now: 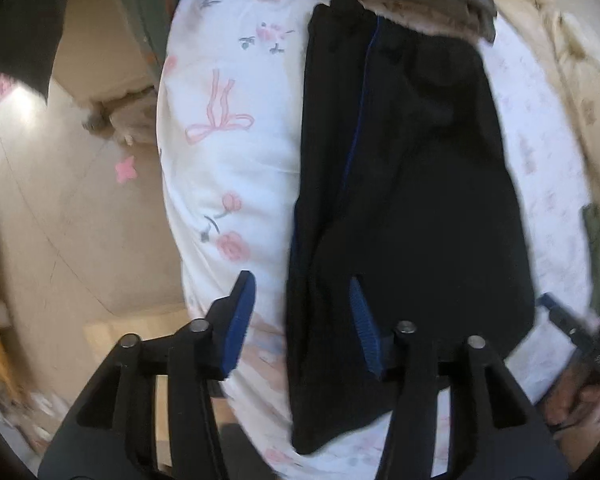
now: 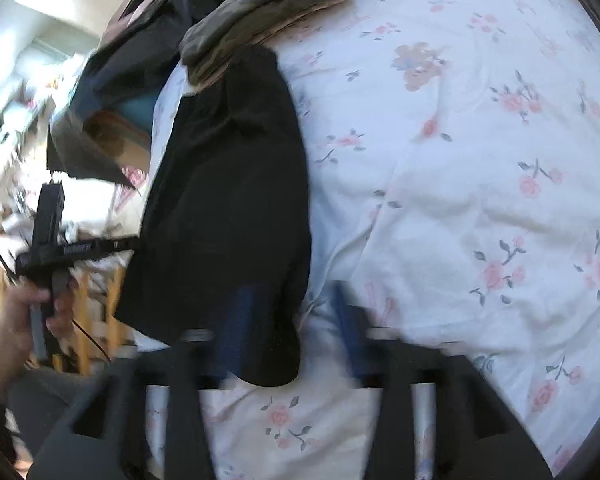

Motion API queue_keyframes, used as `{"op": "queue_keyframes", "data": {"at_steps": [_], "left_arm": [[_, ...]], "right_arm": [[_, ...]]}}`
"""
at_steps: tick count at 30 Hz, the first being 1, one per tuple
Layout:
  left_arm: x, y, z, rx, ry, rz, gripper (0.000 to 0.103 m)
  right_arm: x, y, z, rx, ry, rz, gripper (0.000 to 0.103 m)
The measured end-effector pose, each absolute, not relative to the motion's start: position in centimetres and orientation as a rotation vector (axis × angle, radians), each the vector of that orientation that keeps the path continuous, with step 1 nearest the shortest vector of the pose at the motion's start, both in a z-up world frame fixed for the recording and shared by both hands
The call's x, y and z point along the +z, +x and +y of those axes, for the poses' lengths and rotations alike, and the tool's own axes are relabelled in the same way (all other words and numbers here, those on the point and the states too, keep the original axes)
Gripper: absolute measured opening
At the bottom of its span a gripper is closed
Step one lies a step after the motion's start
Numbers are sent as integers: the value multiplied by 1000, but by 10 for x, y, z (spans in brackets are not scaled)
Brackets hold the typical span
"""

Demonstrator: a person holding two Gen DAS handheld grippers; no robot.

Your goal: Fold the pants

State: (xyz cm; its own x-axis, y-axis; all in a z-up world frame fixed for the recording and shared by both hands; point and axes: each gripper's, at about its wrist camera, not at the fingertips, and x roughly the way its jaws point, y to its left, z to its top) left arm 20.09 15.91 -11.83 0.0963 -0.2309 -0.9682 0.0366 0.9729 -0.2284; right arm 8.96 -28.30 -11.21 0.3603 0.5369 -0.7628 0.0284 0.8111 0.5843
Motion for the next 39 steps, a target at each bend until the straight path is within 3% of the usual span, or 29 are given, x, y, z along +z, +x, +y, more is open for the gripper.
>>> {"op": "queue_keyframes", "data": {"at_steps": [1, 10, 12, 13, 14, 15, 18, 26, 30, 39], "left_arm": [[-117, 198, 160, -212, -205, 1471, 54], [-148, 176, 129, -293, -93, 1583, 52], [-148, 173, 121, -304, -22, 1564, 43], [-146, 171, 117, -303, 10, 1541, 21], [-144, 169, 110, -307, 40, 1527, 14], [-142, 167, 106, -319, 61, 1518, 11], [-137, 164, 96, -312, 103, 1511, 6], [-84, 134, 77, -309, -168, 1470, 4], [-77, 89, 62, -335, -302, 1497, 4], [-102, 31, 13, -305, -182, 1545, 4]], "right_arm": [[-114, 90, -290, 354, 616, 1166, 66], [-157, 103, -259, 484, 723, 1306, 65], [-167, 104, -251, 485, 719, 1325, 63], [-169, 105, -249, 480, 711, 1313, 59], [-168, 106, -248, 473, 707, 1299, 43], [-168, 107, -247, 470, 701, 1296, 28], [-163, 108, -243, 475, 672, 1290, 9], [-101, 91, -283, 514, 718, 1221, 7], [-77, 64, -319, 513, 715, 1278, 7], [-111, 13, -337, 406, 664, 1463, 8]]}}
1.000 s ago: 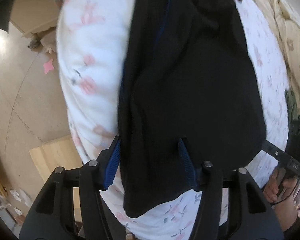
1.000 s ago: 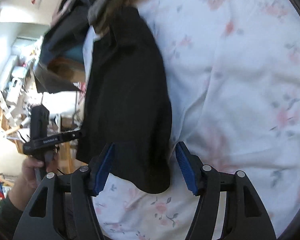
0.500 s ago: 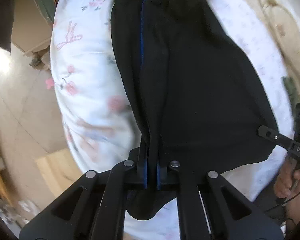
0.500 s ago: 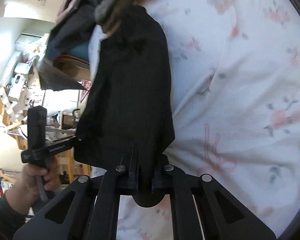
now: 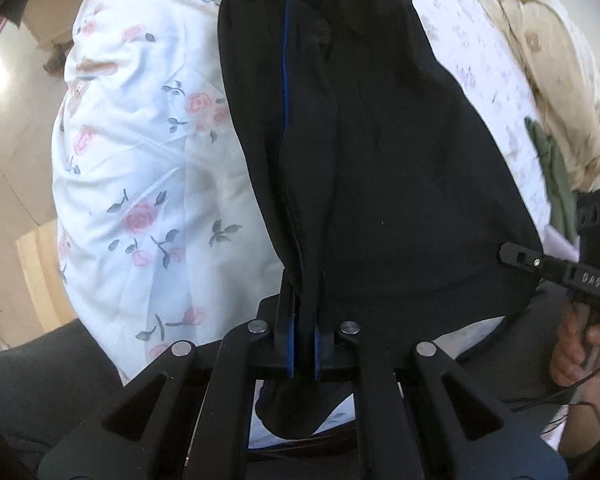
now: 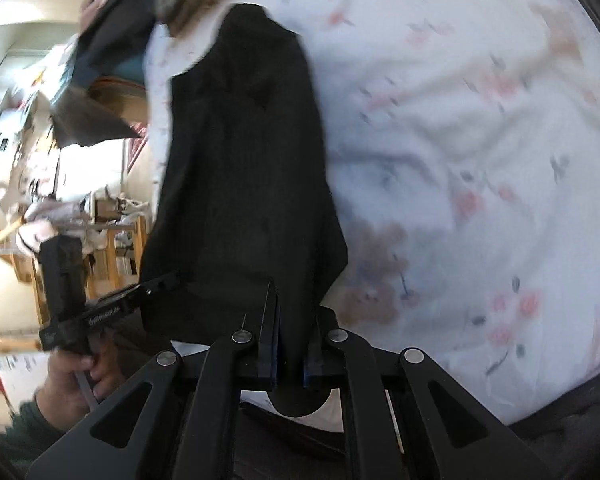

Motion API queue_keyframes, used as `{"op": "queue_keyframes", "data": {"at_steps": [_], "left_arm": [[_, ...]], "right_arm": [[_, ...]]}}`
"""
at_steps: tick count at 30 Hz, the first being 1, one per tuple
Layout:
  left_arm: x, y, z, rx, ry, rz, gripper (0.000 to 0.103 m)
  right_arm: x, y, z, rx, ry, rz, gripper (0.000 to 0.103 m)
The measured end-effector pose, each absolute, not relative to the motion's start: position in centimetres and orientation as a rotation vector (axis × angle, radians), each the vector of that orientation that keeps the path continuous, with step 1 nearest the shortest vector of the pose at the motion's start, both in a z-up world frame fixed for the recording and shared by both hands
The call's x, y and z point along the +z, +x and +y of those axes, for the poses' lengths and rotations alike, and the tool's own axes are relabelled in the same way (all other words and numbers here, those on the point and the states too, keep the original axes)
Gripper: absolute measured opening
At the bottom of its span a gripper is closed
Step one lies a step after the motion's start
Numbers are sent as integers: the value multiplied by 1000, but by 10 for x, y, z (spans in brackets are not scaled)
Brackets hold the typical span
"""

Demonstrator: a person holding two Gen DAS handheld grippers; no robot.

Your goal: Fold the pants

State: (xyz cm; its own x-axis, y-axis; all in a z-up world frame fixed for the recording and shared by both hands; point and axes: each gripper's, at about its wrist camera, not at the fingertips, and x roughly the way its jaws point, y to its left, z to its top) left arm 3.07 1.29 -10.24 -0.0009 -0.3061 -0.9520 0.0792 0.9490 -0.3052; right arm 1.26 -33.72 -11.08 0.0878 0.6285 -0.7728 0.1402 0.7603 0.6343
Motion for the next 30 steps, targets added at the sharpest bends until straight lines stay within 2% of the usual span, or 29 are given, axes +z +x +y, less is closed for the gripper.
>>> {"op": "queue_keyframes", "data": {"at_steps": [4, 6, 7, 8, 9, 10, 11, 13, 16, 17, 24, 30], "left_arm": [[-107, 28, -3, -285, -117, 1568, 8], [-110, 17, -1, -255, -91, 1588, 9], [-118, 29, -2, -241, -78, 1607, 14], [-119, 28, -2, -225, -65, 1622, 25], [-117, 28, -3, -206, -50, 1622, 31], [-115, 26, -1, -195, -39, 1615, 40], [-112, 26, -1, -187, -26, 1606, 43], [-104, 29, 1, -173, -34, 1583, 47], [-93, 34, -3, -133, -51, 1535, 70], [-88, 40, 0, -121, -56, 1516, 72], [-59, 76, 8, -46, -74, 1430, 72], [-54, 91, 9, -23, -94, 1394, 72]], "right_arm": [[-115, 8, -332, 349, 635, 1503, 12], [-118, 8, -328, 311, 609, 1543, 17], [-118, 7, -328, 292, 590, 1556, 19], [-119, 7, -329, 254, 563, 1573, 27], [-120, 6, -329, 230, 546, 1588, 37], [-119, 6, -330, 203, 526, 1601, 43], [-116, 8, -330, 185, 511, 1601, 53], [-106, 9, -333, 168, 474, 1565, 53], [-84, 13, -333, 176, 424, 1474, 54], [-78, 14, -334, 195, 426, 1442, 55], [-41, 28, -339, 296, 410, 1262, 57], [-26, 51, -341, 340, 436, 1136, 57]]}}
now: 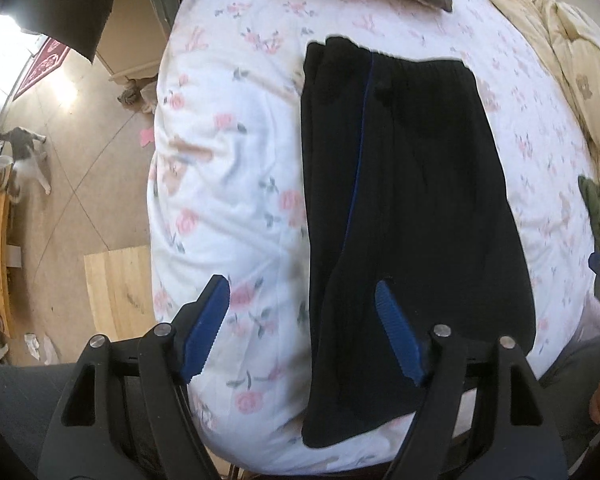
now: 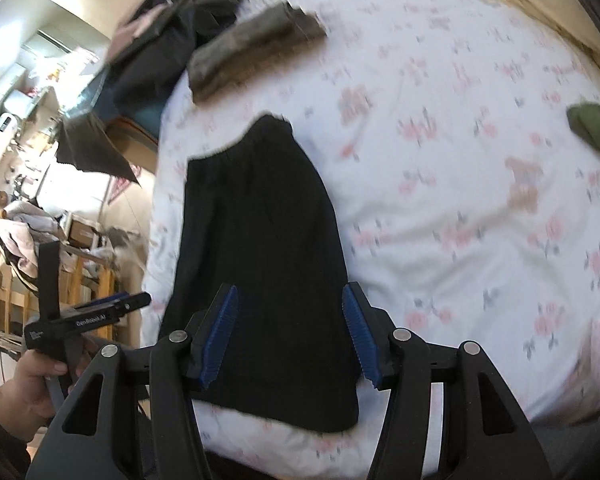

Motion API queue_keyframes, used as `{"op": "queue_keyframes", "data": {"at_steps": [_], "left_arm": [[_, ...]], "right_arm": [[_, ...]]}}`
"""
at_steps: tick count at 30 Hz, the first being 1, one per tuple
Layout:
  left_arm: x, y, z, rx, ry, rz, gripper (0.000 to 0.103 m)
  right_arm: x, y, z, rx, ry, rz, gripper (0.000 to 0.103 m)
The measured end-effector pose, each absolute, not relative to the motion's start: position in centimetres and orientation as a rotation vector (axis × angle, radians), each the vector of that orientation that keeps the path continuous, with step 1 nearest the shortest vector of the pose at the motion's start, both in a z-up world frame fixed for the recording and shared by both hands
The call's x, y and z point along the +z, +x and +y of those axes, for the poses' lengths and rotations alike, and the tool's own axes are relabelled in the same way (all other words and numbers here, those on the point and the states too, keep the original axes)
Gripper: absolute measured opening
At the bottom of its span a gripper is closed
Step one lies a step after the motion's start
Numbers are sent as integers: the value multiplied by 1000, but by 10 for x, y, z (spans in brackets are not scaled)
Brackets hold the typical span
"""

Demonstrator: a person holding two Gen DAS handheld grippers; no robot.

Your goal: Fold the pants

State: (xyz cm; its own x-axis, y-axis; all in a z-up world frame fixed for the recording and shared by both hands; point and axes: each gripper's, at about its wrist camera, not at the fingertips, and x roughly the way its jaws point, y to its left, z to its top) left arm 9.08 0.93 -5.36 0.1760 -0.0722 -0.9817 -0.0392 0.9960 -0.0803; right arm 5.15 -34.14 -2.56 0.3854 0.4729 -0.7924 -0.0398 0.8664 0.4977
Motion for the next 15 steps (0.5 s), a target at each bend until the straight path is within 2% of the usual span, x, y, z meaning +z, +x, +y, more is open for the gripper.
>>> {"op": "queue_keyframes", "data": {"at_steps": [15], "left_arm": [[-69, 157, 16, 42, -196, 1362, 72]], "right_arm": [[-45, 140, -344, 361, 485, 1049, 57]]}}
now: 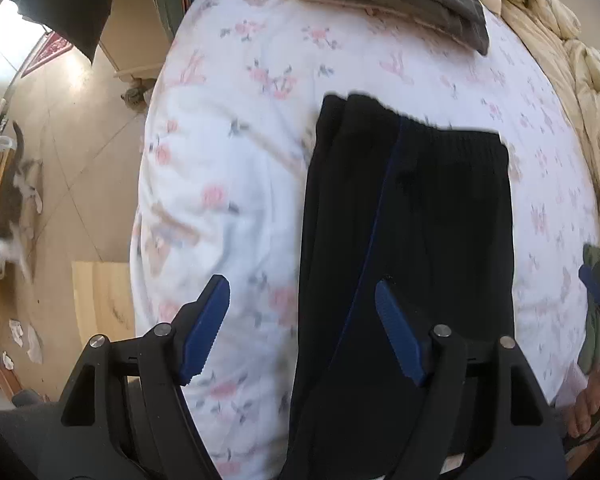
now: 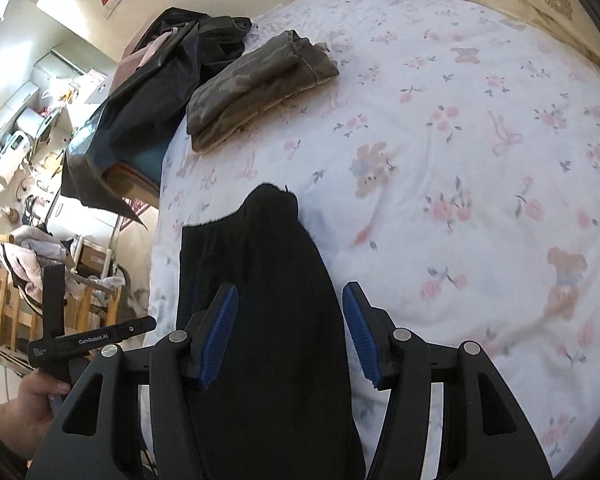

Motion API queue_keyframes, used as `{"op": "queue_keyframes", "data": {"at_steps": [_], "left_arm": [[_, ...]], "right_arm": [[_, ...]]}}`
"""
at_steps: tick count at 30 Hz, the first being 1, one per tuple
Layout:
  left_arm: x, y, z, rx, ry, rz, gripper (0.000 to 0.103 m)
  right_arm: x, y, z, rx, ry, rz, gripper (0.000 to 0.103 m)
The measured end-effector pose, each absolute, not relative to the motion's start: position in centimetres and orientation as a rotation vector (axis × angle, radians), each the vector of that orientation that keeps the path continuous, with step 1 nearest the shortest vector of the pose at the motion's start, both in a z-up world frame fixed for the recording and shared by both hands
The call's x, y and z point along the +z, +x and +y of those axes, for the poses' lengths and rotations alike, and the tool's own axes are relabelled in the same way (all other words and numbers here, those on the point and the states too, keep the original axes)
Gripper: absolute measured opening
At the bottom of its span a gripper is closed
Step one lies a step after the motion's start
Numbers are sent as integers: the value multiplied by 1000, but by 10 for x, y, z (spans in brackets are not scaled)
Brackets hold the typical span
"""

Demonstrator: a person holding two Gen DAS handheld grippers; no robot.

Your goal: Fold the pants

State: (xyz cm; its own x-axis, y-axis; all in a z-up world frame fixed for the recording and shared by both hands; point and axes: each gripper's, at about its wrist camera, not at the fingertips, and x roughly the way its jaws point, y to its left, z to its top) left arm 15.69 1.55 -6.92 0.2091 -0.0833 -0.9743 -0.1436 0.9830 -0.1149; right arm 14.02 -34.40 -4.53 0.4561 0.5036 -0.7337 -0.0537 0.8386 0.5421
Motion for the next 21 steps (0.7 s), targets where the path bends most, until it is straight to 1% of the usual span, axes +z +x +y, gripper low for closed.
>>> {"op": "queue_keyframes", "data": {"at_steps": [12, 21], "left_arm": [[-80, 212, 7, 26, -179, 1274, 72], [-100, 241, 2, -49, -196, 1293, 72]], "right_arm": [[-70, 192, -341, 356, 452, 1079, 57], [-98, 234, -328, 417, 419, 1126, 56]]}}
